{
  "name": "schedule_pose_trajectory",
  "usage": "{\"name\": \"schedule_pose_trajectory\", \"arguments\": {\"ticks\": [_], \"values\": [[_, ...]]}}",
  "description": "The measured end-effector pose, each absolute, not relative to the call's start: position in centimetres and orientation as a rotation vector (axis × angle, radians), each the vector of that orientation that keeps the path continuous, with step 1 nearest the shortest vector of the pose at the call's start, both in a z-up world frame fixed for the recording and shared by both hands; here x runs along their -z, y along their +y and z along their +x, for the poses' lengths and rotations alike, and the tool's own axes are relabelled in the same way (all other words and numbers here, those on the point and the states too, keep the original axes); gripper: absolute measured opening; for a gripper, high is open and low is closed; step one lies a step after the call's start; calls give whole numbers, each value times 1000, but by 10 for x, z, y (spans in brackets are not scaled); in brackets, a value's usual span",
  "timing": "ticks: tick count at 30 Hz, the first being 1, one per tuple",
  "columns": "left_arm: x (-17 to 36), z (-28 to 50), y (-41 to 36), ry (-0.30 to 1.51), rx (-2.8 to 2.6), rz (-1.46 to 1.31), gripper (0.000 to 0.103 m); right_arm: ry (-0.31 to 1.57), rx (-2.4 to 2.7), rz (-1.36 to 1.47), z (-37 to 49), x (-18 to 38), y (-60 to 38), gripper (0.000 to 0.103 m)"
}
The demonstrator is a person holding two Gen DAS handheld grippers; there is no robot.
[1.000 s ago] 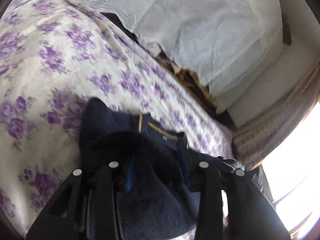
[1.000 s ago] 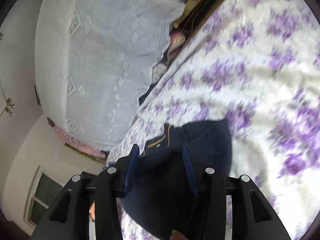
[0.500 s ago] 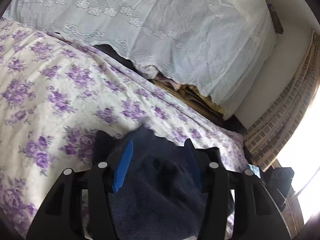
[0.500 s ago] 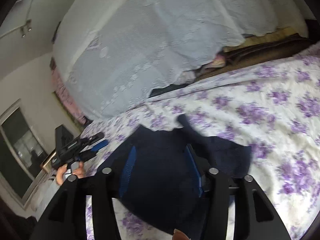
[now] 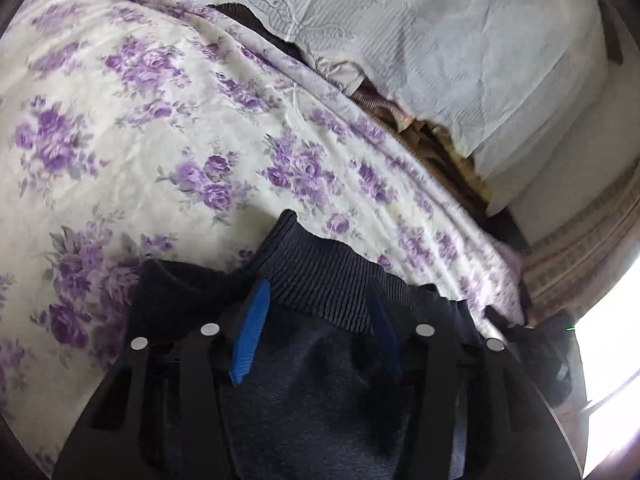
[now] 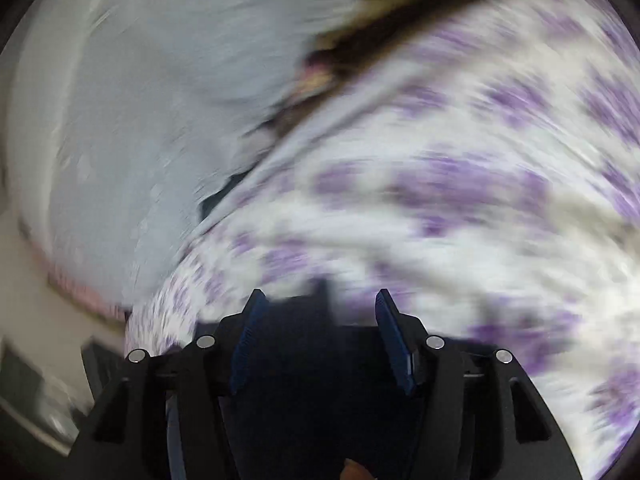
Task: Fold small clothes
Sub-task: 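Lay the folded hem on the collar and open the left gripper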
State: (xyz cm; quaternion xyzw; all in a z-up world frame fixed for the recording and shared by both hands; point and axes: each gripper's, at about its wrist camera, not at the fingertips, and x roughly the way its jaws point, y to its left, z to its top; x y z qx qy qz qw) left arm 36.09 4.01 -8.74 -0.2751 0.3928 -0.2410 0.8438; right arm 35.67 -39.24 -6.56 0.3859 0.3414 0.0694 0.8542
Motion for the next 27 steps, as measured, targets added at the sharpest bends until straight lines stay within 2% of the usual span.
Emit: {"name": "schedule_pose_trajectory", "arguments": {"ticks": [2,4,5,8,9,11,14,16,18,19,20,27], "values": [[86,360,43,827,494,-583,50,678,-146,921,348,68,-417,57],[78,356,39,829,471,-535,51,640,-130,870,337,51,-416,68],[72,352,36,817,454,-501,52,611,-165,838,330,39,-409,70],[54,339,26,774,500,-461,59,563,-329,794,318,12,-379,79],[51,336,23,774,528,-464,64,566,-410,785,317,7,-363,83],[52,333,12,795,557,-442,70,607,-491,765,319,10,-341,83],[73,334,0,847,476,-331,69,720,-384,691,330,41,-329,83],[75,331,-1,835,461,-308,66,753,-291,677,336,62,-341,66],[70,327,-3,827,439,-278,67,747,-285,715,335,61,-350,67],[69,324,-3,822,428,-273,67,740,-259,713,330,56,-352,73],[68,321,-2,819,415,-275,67,727,-237,700,324,52,-353,75],[53,274,-6,777,426,-222,68,688,-376,658,269,26,-327,77]]}}
